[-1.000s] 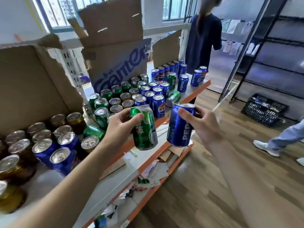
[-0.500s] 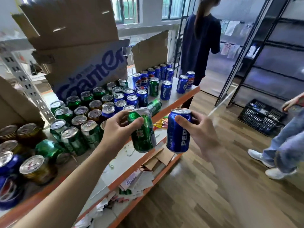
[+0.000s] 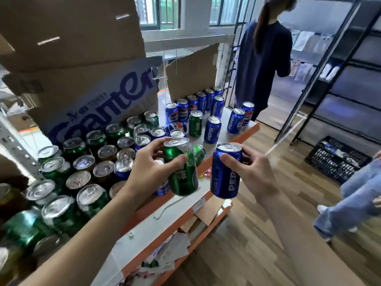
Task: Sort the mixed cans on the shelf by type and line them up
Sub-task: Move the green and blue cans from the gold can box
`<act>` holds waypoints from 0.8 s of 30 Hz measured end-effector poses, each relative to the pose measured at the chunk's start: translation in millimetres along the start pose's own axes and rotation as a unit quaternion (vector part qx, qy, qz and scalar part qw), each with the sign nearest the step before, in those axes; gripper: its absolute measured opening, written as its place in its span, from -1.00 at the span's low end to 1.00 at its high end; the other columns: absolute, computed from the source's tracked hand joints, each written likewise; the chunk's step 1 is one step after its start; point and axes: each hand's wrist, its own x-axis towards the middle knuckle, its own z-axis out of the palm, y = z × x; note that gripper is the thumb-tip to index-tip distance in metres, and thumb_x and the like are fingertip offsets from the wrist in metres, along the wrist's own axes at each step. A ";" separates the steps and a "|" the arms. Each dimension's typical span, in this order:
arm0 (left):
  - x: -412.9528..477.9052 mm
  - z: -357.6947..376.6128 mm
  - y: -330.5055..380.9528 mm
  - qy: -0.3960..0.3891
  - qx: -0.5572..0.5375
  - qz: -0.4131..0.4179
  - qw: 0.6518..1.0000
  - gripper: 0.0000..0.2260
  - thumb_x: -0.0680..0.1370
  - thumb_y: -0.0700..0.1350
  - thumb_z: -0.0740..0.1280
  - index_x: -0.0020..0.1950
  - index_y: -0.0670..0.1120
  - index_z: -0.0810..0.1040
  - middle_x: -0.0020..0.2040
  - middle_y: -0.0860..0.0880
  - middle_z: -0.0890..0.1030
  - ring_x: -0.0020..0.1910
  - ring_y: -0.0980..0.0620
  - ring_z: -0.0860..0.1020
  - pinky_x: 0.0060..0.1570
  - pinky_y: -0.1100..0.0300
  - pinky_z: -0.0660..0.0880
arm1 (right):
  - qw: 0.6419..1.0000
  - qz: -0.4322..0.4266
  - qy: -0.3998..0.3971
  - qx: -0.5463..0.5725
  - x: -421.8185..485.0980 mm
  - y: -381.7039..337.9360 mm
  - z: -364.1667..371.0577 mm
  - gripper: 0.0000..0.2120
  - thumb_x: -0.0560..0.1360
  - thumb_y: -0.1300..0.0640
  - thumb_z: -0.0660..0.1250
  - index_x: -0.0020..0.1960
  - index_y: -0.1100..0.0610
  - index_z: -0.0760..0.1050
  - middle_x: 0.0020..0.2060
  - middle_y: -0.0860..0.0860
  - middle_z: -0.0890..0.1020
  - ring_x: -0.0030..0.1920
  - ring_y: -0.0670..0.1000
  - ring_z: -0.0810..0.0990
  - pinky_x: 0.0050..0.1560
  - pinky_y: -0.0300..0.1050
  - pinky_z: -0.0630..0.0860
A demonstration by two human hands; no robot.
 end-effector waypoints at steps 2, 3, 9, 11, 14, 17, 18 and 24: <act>17.0 2.5 0.0 -0.003 -0.009 0.006 1.000 -0.55 0.32 0.02 0.59 0.15 0.15 0.55 -0.02 0.06 0.71 -0.01 0.13 0.67 -0.01 0.20 0.63 | 1.000 -0.002 -0.002 0.003 18.2 0.6 -1.0 -0.60 0.37 0.08 0.50 0.18 0.11 0.58 -0.08 -0.09 0.73 -0.06 -0.12 0.69 -0.16 -0.30 0.57; 24.9 3.9 0.3 -0.002 -0.008 0.008 1.000 -0.56 0.30 0.07 0.57 0.13 0.16 0.56 -0.02 0.07 0.71 -0.02 0.12 0.67 -0.03 0.22 0.62 | 1.000 -0.001 -0.005 0.003 26.3 0.9 -1.8 -0.66 0.38 0.11 0.50 0.15 0.07 0.58 -0.09 -0.11 0.73 -0.07 -0.13 0.69 -0.17 -0.31 0.56; 59.1 9.5 -1.4 0.009 0.004 0.004 1.000 -0.67 0.34 0.04 0.56 0.05 0.17 0.58 -0.03 0.12 0.71 -0.03 0.09 0.68 -0.07 0.21 0.61 | 1.000 -0.001 -0.024 0.007 65.4 3.5 -6.7 -0.75 0.43 0.18 0.48 0.04 -0.05 0.56 -0.11 -0.15 0.72 -0.07 -0.12 0.69 -0.14 -0.28 0.59; 66.5 12.8 -2.9 0.018 0.011 0.000 1.000 -0.62 0.29 0.13 0.51 0.07 0.15 0.59 -0.02 0.09 0.71 -0.02 0.07 0.68 -0.01 0.13 0.63 | 0.999 -0.003 -0.034 0.007 77.1 7.3 -9.1 -0.74 0.41 0.16 0.48 0.05 -0.05 0.55 -0.10 -0.16 0.72 -0.06 -0.12 0.69 -0.13 -0.28 0.58; 77.6 20.2 -7.8 0.034 0.012 -0.008 0.999 -0.61 0.28 0.14 0.50 0.08 0.14 0.60 -0.01 0.09 0.71 0.00 0.06 0.67 0.05 0.03 0.64 | 0.999 -0.006 -0.039 0.003 97.5 14.6 -16.3 -0.69 0.34 0.06 0.50 0.06 -0.06 0.56 -0.08 -0.12 0.72 -0.02 -0.10 0.69 -0.08 -0.25 0.59; 87.0 32.6 -11.0 0.058 0.025 -0.012 0.998 -0.58 0.26 0.14 0.51 0.09 0.14 0.60 -0.02 0.10 0.71 0.00 0.08 0.67 0.04 0.03 0.64 | 0.999 -0.008 -0.044 0.001 123.3 25.3 -31.2 -0.60 0.31 0.03 0.52 0.11 -0.05 0.55 -0.04 -0.11 0.71 0.00 -0.12 0.68 -0.04 -0.23 0.60; 90.3 38.1 -12.4 0.072 0.025 -0.018 0.997 -0.56 0.25 0.14 0.52 0.09 0.13 0.59 -0.02 0.10 0.71 -0.01 0.08 0.68 0.02 0.05 0.64 | 0.999 -0.012 -0.046 -0.007 133.0 29.2 -37.2 -0.58 0.33 0.05 0.54 0.16 0.00 0.55 -0.01 -0.09 0.70 0.01 -0.12 0.67 -0.02 -0.22 0.60; 113.2 80.2 -9.8 0.167 0.048 -0.036 0.984 -0.56 0.33 0.01 0.59 0.17 0.05 0.59 -0.05 0.03 0.70 -0.07 0.12 0.68 -0.16 0.33 0.56 | 0.995 -0.049 -0.075 -0.044 203.8 46.9 -74.0 -0.49 0.38 0.09 0.56 0.28 0.16 0.53 0.05 0.00 0.69 0.05 -0.08 0.67 0.00 -0.23 0.61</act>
